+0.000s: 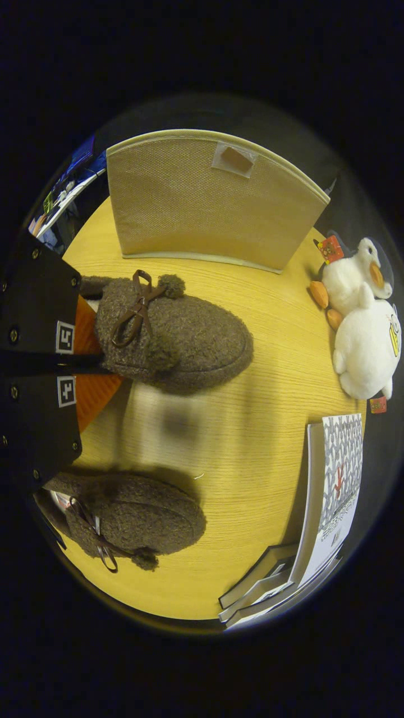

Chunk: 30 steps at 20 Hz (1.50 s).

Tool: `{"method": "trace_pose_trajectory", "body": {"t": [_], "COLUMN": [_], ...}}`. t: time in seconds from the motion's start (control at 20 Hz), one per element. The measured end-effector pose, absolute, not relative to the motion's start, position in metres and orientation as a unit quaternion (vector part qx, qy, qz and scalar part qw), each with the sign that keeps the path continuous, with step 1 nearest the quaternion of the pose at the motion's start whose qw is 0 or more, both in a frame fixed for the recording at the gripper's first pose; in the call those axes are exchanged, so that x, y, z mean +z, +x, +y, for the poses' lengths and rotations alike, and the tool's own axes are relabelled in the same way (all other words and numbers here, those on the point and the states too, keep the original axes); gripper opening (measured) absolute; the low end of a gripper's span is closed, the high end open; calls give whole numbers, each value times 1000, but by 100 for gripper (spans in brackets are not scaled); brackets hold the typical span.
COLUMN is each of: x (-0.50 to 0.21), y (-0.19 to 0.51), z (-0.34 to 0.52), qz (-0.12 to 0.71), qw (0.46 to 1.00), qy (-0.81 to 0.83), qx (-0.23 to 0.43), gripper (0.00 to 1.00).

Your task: Open the storage box then place both shoes into the box .Put the left shoe in first, then the right shoe, with the right side of both shoes facing outward in a uniform manner.

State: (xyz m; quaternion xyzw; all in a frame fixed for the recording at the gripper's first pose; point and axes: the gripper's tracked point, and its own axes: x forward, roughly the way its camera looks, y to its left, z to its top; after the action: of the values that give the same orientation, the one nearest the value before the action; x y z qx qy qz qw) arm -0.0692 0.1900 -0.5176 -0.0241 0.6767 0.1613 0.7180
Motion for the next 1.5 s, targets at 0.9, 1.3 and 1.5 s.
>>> {"method": "trace_pose_trajectory", "body": {"t": [0.9, 1.3, 1.5], "x": [-321, -323, -353], "y": [-25, -5, -11], "z": [286, 401, 435], "qz": [586, 563, 573], "qw": [762, 749, 730], "qy": [18, -62, -108], "qx": [275, 343, 357], "gripper": [0, 0, 0]}}
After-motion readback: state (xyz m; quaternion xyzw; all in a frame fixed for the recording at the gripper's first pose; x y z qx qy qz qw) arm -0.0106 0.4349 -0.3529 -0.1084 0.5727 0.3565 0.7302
